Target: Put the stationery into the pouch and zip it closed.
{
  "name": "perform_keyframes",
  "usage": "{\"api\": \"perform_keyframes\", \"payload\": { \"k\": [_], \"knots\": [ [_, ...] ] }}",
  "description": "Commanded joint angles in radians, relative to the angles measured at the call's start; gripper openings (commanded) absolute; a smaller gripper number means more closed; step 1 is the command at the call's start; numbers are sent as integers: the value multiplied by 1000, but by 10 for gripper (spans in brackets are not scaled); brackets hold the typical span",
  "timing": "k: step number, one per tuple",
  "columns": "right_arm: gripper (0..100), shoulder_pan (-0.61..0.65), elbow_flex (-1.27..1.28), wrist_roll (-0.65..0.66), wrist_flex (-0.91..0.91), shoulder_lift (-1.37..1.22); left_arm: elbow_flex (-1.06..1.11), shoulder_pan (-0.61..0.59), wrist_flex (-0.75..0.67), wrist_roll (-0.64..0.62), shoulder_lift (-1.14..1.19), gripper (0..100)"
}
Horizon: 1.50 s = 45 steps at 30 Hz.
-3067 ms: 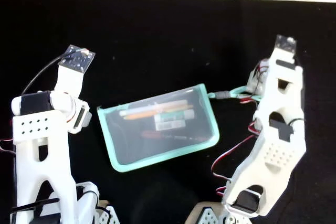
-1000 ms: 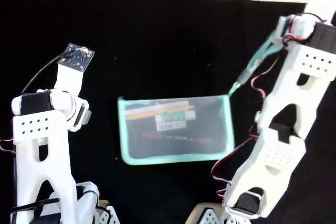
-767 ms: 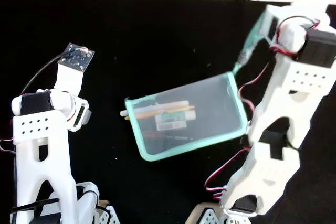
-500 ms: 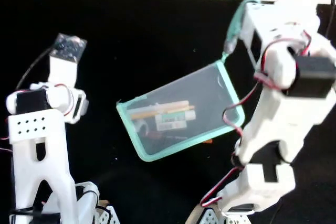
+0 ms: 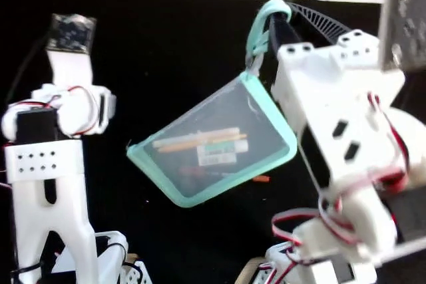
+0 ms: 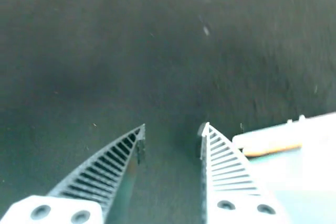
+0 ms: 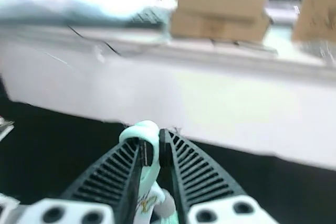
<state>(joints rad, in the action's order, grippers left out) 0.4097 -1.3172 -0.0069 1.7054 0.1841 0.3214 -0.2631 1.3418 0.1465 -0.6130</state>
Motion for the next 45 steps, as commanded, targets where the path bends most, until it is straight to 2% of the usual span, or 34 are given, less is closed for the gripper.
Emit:
{"api": "perform_keyframes", "payload": {
  "k": [1,3,9,13,20,30,39,45],
  "knots": [
    [5,59,-16,0,-68,62,-90,-64,-17,-109,-8,185],
    [5,82,-16,0,-90,73,-93,-97,-17,-147,-8,185],
    [5,139,-16,2,-170,73,-45,-124,-15,-150,-5,185],
    [5,140,-15,52,-251,70,-21,-124,-15,-150,-7,185],
    [5,145,-15,74,-269,15,-21,-122,-15,-150,-5,185],
    [5,295,-16,77,-272,-81,-19,-124,-14,-149,-2,185],
    [5,252,-25,77,-361,-88,-19,-124,-9,-149,-2,185],
    [5,122,-25,77,-467,-87,-19,-124,-8,-149,-2,185]
  ]
}}
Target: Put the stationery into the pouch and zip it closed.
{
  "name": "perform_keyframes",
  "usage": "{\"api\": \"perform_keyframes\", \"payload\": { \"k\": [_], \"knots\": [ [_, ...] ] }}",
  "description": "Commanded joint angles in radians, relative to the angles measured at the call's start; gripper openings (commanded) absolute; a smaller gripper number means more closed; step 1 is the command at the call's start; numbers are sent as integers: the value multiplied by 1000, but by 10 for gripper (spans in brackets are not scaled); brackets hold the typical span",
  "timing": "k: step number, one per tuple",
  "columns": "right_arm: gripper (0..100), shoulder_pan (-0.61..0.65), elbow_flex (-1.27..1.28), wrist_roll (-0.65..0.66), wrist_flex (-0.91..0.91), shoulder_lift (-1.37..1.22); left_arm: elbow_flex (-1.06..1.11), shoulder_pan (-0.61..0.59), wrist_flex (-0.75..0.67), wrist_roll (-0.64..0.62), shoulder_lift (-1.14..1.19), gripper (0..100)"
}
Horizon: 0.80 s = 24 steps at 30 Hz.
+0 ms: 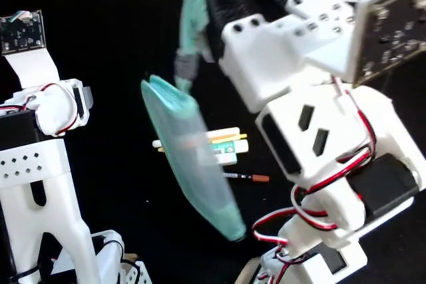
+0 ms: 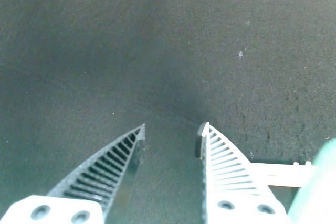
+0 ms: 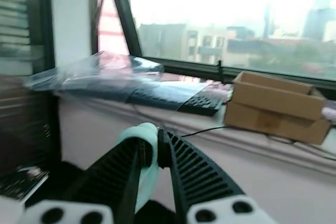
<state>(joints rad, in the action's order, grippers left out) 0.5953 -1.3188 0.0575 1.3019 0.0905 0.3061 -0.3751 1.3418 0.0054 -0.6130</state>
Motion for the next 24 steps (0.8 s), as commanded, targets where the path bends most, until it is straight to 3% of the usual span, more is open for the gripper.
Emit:
{"api": "perform_keyframes", "payload": {
  "k": [1,11,24],
  "knots": [
    [5,-84,-24,12,-77,8,-4,-12,-8,-8,-2,185],
    [5,-209,-24,12,-189,7,-2,-12,-9,-8,-1,185],
    [5,-223,-15,52,-278,-50,-2,-12,-14,-8,-1,185]
  ]
}}
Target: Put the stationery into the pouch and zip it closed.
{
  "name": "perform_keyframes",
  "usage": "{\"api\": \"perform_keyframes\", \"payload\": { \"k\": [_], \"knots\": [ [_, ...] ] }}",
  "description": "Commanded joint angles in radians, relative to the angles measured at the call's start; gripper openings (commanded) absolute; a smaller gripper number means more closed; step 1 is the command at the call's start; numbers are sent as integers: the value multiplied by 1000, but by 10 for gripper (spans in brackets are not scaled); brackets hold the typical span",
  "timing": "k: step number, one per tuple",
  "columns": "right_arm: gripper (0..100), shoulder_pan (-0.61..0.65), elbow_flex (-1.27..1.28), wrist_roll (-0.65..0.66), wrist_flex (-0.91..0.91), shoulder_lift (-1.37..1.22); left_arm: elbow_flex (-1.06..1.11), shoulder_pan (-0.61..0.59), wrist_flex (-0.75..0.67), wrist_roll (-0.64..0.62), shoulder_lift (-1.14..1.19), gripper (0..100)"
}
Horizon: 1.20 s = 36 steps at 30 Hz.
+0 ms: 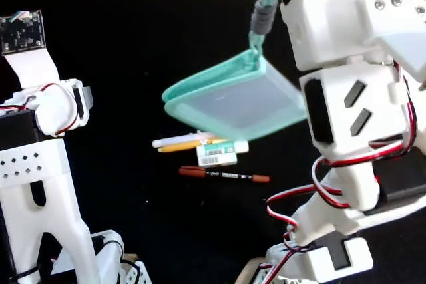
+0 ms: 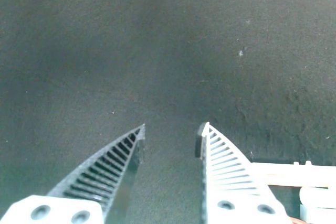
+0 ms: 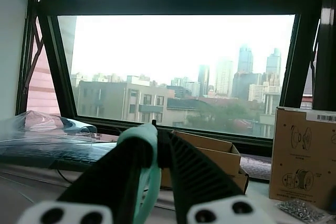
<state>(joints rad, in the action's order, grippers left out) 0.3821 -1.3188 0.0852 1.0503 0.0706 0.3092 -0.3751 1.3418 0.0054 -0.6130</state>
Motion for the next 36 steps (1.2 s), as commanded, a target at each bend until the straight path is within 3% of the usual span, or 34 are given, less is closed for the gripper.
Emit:
{"api": "perform_keyframes", "payload": {
  "k": [1,12,24,36],
  "knots": [
    [5,-10,-18,26,-27,-44,-5,-12,-14,-8,-1,185],
    [5,-15,-15,26,-53,-117,-5,-8,-14,-8,-1,185],
    [5,-179,-10,23,-101,-125,85,-5,-74,-8,-4,185],
    [5,-194,122,21,-99,-191,91,-5,-74,-8,-5,185]
  ]
}}
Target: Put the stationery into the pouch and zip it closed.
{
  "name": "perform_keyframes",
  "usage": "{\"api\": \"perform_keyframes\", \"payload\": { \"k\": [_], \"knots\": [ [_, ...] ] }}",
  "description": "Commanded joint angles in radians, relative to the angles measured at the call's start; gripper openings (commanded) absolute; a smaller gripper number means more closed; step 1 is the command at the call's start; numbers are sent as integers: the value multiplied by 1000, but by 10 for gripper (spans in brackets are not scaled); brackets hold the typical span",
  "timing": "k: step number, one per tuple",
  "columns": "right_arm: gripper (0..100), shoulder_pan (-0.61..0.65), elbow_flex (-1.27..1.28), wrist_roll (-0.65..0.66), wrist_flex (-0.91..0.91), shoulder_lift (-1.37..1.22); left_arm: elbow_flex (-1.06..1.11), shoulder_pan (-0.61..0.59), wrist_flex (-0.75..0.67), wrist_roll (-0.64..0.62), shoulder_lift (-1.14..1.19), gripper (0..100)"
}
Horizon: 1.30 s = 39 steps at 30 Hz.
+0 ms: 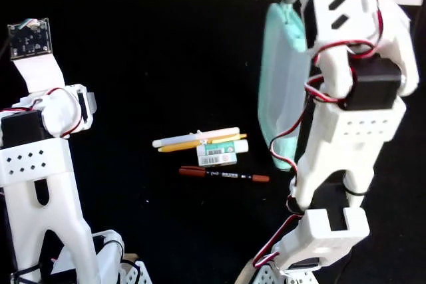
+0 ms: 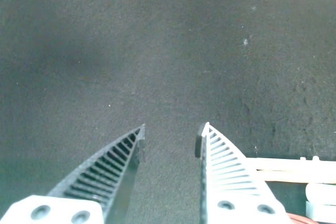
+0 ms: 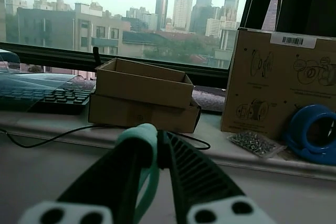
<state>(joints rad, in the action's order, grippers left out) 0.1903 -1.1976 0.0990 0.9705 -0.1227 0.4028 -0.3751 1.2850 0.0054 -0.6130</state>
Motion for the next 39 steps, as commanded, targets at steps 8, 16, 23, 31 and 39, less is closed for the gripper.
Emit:
{"api": "perform_keyframes", "payload": {
  "k": [8,16,23,31,39],
  "knots": [
    [5,79,-1,8,7,7,-2,-5,-11,-8,-2,185],
    [7,130,-2,6,4,7,-1,-5,-9,-8,-1,185],
    [7,130,-31,6,-10,7,-1,-5,-9,-8,-1,185],
    [7,128,-33,6,-5,7,30,1,-9,-9,-4,185],
    [7,124,-27,6,30,5,39,243,-8,-8,-8,185]
  ]
}}
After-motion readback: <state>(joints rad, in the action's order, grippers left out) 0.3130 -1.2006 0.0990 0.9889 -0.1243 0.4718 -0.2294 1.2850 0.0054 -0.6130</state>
